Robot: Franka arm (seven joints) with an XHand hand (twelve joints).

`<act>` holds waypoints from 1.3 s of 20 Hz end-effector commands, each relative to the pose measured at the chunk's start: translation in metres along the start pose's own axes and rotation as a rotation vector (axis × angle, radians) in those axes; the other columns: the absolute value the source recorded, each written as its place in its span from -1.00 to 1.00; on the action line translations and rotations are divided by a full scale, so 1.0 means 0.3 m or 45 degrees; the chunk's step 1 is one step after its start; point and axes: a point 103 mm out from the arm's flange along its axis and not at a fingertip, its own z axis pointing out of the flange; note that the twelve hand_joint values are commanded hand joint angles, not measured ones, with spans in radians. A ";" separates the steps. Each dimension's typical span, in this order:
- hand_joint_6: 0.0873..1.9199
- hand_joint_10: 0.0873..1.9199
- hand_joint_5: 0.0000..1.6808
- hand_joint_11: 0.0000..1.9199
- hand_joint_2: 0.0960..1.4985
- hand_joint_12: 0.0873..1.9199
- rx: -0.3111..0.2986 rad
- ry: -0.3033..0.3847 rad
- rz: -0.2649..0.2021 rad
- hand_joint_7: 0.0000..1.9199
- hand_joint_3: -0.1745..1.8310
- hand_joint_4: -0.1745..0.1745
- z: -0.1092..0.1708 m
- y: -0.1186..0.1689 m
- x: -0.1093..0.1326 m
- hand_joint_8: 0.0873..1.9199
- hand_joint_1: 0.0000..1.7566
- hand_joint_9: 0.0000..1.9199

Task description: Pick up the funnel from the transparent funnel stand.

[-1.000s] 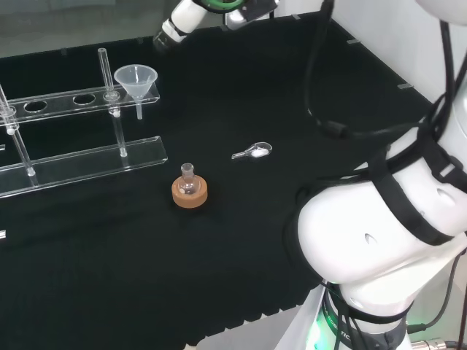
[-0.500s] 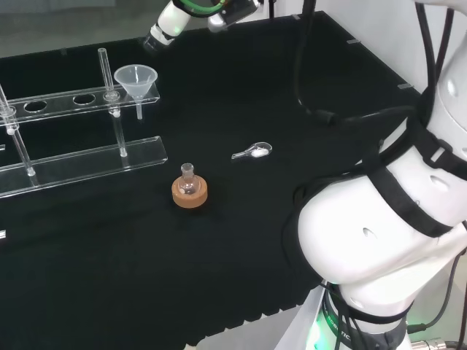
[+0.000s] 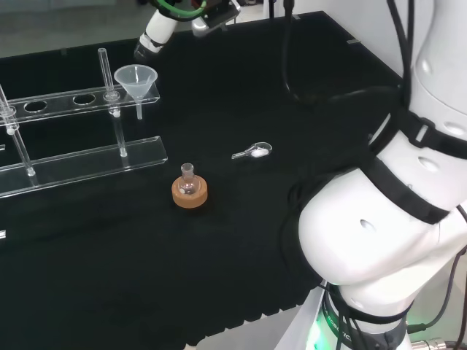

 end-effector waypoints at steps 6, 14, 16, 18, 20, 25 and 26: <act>-1.00 -0.51 -0.90 -1.00 -0.13 0.08 0.074 -0.049 0.026 -0.87 -0.82 -0.02 0.015 0.085 0.015 -0.74 -0.43 -1.00; -1.00 -0.47 -0.89 -1.00 -0.13 0.09 0.104 -0.078 0.003 -0.87 -0.82 -0.02 0.028 0.135 0.050 -0.70 -0.44 -1.00; -1.00 -0.47 -0.89 -1.00 -0.13 0.09 0.112 -0.077 0.008 -0.87 -0.82 -0.02 0.026 0.148 0.059 -0.70 -0.44 -1.00; -1.00 -0.47 -0.89 -1.00 -0.12 0.09 0.128 -0.068 0.014 -0.87 -0.82 -0.02 0.024 0.161 0.065 -0.70 -0.44 -1.00; -1.00 -0.47 -0.88 -1.00 -0.12 0.09 0.130 -0.069 0.008 -0.87 -0.82 -0.02 0.019 0.181 0.065 -0.70 -0.44 -1.00; -1.00 -0.46 -0.88 -1.00 -0.12 0.09 0.119 -0.077 -0.009 -0.88 -0.82 -0.02 -0.005 0.236 0.017 -0.69 -0.44 -1.00; -1.00 -0.46 -0.88 -1.00 -0.12 0.10 0.137 -0.075 -0.007 -0.88 -0.82 -0.02 0.004 0.253 0.010 -0.69 -0.44 -1.00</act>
